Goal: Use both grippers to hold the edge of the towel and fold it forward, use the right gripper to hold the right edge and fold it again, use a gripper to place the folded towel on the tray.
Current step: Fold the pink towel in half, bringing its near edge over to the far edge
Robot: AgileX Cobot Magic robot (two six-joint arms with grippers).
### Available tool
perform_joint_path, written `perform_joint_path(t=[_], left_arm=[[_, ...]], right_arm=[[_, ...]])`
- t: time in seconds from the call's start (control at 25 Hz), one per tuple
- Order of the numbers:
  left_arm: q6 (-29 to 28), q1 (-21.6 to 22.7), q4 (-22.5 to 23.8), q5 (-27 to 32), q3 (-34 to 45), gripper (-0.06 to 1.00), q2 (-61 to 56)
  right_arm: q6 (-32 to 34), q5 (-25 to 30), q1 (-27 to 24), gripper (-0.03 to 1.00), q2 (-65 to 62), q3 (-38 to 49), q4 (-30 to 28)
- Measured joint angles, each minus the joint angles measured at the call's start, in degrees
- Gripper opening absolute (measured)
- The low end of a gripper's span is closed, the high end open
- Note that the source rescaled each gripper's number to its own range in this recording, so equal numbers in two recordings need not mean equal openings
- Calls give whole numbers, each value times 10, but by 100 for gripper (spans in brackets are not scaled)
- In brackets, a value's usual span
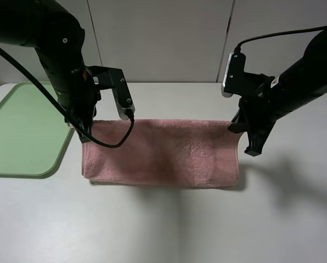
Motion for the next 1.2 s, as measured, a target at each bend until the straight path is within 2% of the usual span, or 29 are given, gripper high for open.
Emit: perform_joint_path(t=[0.32, 0.6, 1.2], left_arm=[[5, 40, -5, -22, -3, 0, 7], [7, 43, -6, -24, -30, 0, 60], [8, 44, 12, -56, -64, 0, 96]], right_arm=[[0, -1, 0, 0, 51, -40, 9], [-2, -7, 0, 0, 77, -40, 9], [-2, -80, 0, 0, 78, -40, -17]])
